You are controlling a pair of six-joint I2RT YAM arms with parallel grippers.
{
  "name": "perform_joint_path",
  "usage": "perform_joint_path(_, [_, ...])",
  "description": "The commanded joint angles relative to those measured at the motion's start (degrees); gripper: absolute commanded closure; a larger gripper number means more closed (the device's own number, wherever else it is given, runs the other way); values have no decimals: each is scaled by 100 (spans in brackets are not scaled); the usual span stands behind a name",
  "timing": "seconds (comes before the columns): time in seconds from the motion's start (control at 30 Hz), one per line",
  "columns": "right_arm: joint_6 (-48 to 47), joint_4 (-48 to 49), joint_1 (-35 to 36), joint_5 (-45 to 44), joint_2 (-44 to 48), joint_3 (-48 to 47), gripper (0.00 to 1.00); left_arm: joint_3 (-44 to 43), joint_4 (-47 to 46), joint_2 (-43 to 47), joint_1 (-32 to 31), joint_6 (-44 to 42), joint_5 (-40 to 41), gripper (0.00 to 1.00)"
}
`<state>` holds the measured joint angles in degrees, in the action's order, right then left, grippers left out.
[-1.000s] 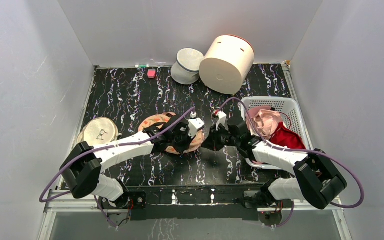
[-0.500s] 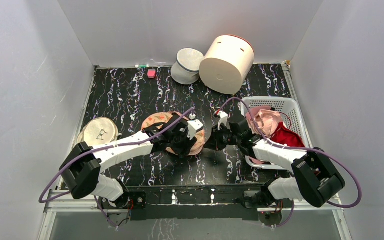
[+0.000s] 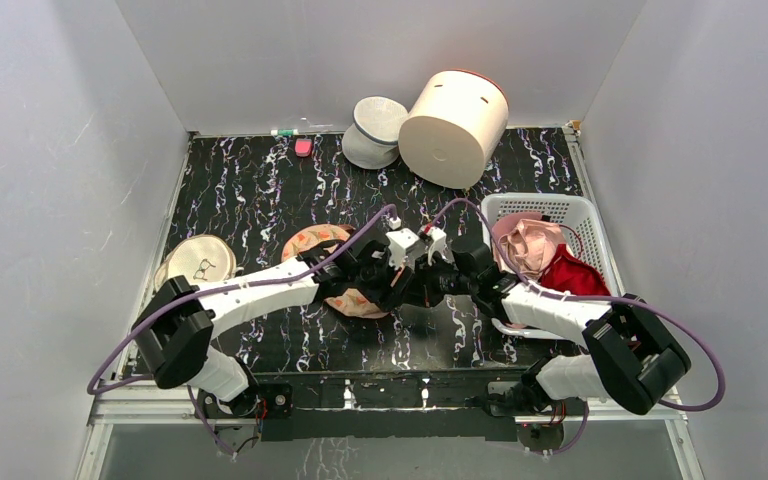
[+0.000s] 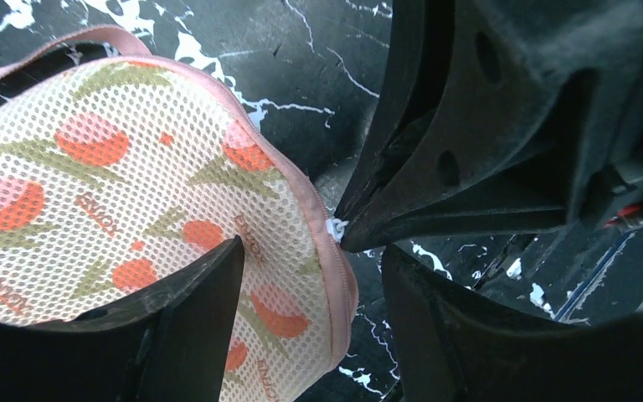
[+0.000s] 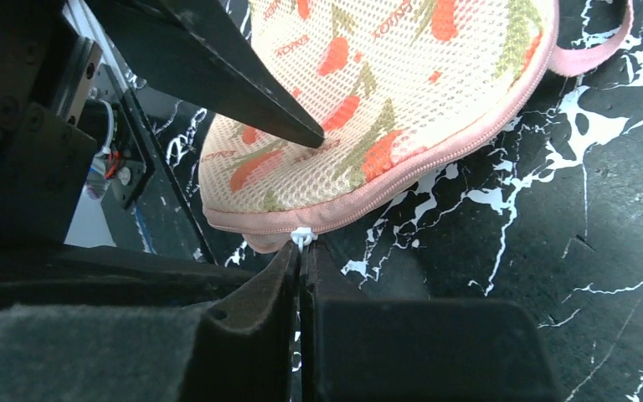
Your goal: Unzip the laundry bag and remove the bra
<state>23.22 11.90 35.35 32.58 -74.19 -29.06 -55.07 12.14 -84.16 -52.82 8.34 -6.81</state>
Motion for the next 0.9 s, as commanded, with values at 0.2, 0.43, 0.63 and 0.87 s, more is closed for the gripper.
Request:
perform_joint_path(0.2, [57, 416, 132, -153, 142, 49, 100, 107, 273, 78, -107, -139, 551, 50])
perform_joint_path(0.43, [42, 403, 133, -115, 89, 6, 100, 334, 243, 157, -115, -63, 581, 49])
perform_joint_path(0.63, [10, 291, 137, -192, 153, -7, 100, 328, 191, 84, -115, -96, 636, 66])
perform_joint_path(0.87, [-28, 53, 123, -755, 203, 2, 100, 336, 454, 146, -108, -303, 826, 83])
